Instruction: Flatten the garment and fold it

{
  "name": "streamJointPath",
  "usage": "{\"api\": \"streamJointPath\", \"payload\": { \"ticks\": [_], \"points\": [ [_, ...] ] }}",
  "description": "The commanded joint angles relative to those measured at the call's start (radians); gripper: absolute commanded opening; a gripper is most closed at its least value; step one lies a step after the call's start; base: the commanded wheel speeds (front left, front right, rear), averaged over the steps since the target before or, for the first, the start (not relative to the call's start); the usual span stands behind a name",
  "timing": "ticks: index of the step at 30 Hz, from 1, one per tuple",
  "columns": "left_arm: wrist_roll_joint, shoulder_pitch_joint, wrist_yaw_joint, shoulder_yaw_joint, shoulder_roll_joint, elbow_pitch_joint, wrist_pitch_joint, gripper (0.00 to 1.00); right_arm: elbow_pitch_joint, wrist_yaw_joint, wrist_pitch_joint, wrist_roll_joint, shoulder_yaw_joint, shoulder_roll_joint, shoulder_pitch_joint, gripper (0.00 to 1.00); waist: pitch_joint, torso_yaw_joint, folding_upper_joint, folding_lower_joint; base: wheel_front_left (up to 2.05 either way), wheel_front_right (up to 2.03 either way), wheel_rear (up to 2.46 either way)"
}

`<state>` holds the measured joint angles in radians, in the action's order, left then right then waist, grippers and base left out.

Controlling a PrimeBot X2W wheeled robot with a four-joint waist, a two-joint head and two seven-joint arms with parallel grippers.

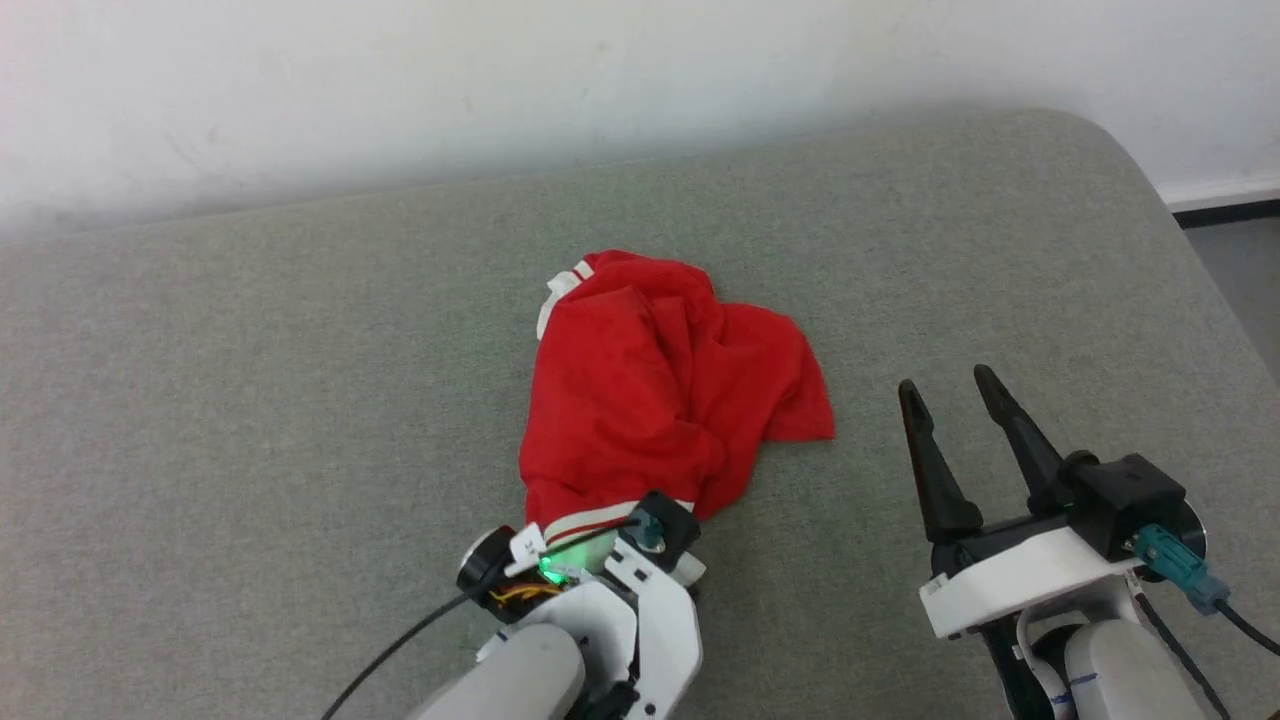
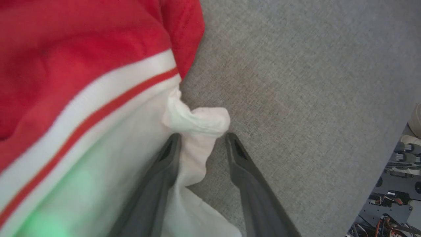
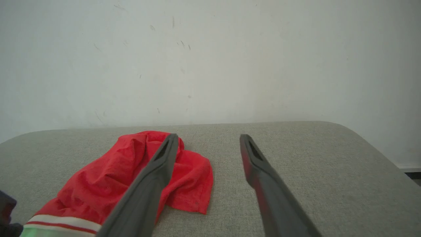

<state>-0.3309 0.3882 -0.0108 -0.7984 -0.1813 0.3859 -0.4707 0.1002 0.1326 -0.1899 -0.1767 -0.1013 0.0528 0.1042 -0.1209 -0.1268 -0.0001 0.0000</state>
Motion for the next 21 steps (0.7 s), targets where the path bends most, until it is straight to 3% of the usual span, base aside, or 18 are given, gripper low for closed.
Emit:
{"api": "streamJointPath", "payload": {
  "ticks": [1,4,9,14,21],
  "points": [
    [-0.017,-0.009,0.000,0.004,-0.003,0.012,-0.004,0.00,0.003,-0.002,-0.010,-0.005,0.001,-0.003,0.017,1.00,-0.006,-0.005,0.0001,0.0000,0.00,0.00,0.00],
    [-0.047,-0.009,0.007,0.044,0.000,-0.029,0.059,0.00,0.006,-0.002,-0.013,-0.004,0.007,-0.003,0.017,1.00,-0.008,0.000,0.0001,0.0000,0.00,0.00,0.00],
    [-0.100,-0.019,0.091,0.192,-0.010,-0.137,0.233,0.00,0.008,-0.002,-0.013,-0.002,0.017,-0.003,0.017,1.00,-0.001,0.023,0.0001,0.0000,0.00,0.00,0.00],
    [-0.130,-0.090,0.206,0.351,-0.093,-0.250,0.316,0.00,0.009,-0.002,-0.010,0.002,0.016,-0.003,0.013,1.00,0.016,0.054,0.0001,0.0000,0.00,0.00,0.00],
    [-0.175,-0.276,0.345,0.526,-0.213,-0.301,0.312,0.00,0.002,-0.002,0.000,0.007,0.015,-0.003,0.002,1.00,0.031,0.087,0.0001,0.0000,0.00,0.00,0.00]
  ]
}}
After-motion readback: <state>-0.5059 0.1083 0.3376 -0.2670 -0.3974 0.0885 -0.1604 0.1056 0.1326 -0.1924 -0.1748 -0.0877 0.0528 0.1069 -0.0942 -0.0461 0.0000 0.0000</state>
